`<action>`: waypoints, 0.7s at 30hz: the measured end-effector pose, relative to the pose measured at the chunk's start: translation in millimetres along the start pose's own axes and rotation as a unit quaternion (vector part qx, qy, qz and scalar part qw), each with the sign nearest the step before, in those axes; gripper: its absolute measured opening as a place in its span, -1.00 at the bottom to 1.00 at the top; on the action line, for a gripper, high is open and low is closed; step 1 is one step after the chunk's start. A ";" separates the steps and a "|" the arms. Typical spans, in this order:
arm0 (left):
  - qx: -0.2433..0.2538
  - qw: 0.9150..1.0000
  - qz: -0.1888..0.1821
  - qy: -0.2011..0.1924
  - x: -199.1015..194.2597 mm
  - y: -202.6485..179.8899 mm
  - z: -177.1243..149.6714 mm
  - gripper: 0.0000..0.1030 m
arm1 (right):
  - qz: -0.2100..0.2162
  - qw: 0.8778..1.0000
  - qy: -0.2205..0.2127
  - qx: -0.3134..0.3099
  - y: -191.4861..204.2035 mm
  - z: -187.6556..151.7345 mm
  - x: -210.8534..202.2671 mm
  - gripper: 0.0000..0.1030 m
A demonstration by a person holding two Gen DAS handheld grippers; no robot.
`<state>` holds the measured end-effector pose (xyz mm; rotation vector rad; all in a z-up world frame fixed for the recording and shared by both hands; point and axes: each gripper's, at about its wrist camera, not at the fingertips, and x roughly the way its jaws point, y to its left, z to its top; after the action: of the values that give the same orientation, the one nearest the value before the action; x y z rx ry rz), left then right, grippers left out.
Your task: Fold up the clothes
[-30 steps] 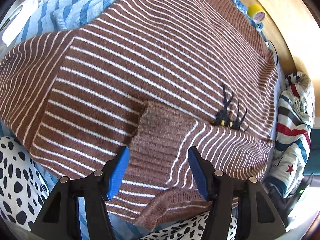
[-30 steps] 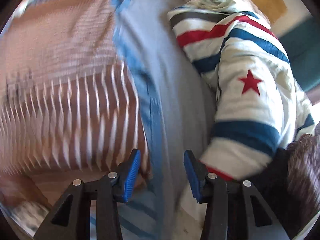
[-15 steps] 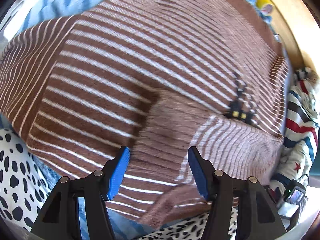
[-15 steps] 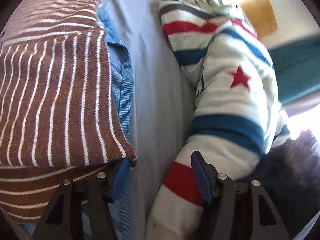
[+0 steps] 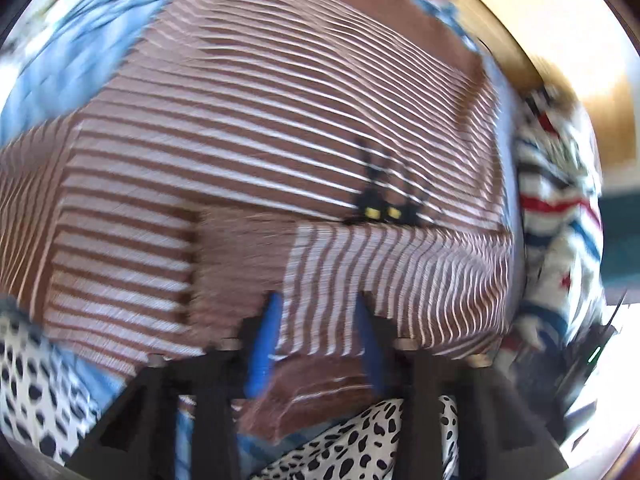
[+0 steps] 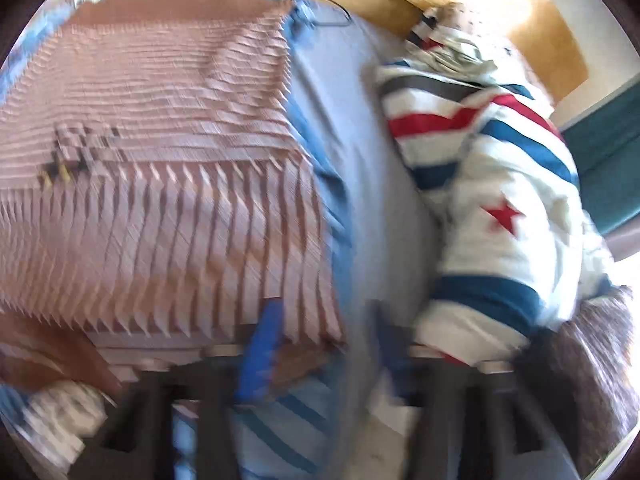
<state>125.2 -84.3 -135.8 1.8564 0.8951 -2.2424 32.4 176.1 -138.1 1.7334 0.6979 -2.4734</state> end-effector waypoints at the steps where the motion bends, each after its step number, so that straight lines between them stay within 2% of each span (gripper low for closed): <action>1: 0.000 1.000 0.003 0.006 7.3 5.3 0.3 -0.91 | 0.023 1.000 0.003 0.014 2.6 6.6 6.5 -0.48; 3: -0.014 1.000 0.014 0.015 25.4 14.5 0.9 -0.91 | 0.065 0.997 0.019 0.040 5.6 12.1 22.3 -0.60; 5: -0.038 0.999 0.019 0.012 36.0 33.3 -0.2 -0.96 | 0.066 0.995 0.047 0.053 5.5 5.5 41.8 -0.61; 7: -0.067 0.998 -0.005 0.007 38.5 53.4 -1.3 -0.97 | 0.077 0.992 0.074 0.067 1.2 -8.9 61.3 -0.61; 9: -0.099 0.994 -0.042 0.011 38.1 67.7 -1.5 -0.97 | 0.096 0.989 0.075 0.081 -4.7 -15.5 60.8 -0.61; 10: -0.103 0.994 -0.042 0.012 35.7 67.5 -1.5 -0.97 | 0.102 0.988 0.072 0.086 -7.5 -15.9 56.7 -0.60; 13: -0.053 0.998 -0.014 0.002 22.2 42.3 -2.9 -0.97 | 0.140 0.984 0.053 0.093 -7.9 -12.1 35.8 -0.52; 16: -0.011 0.999 -0.037 0.009 18.2 16.8 -5.6 -0.97 | 0.164 0.983 0.043 0.064 9.7 -7.9 23.8 -0.51; 18: 0.007 1.000 -0.004 0.011 26.3 8.0 -6.3 -0.97 | 0.147 0.987 0.056 0.027 29.4 -10.2 34.1 -0.48; 19: 0.003 1.000 0.008 0.017 32.9 10.7 -6.6 -0.97 | 0.137 0.988 0.072 0.017 38.0 -13.3 44.7 -0.47; 21: -0.013 0.999 0.028 0.033 47.6 20.6 -7.3 -0.97 | 0.132 0.988 0.074 0.021 40.9 -13.8 47.2 -0.43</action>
<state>128.3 -84.0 -188.1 1.9301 0.8656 -2.1390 38.6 155.0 -198.1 1.8982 0.3954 -2.2168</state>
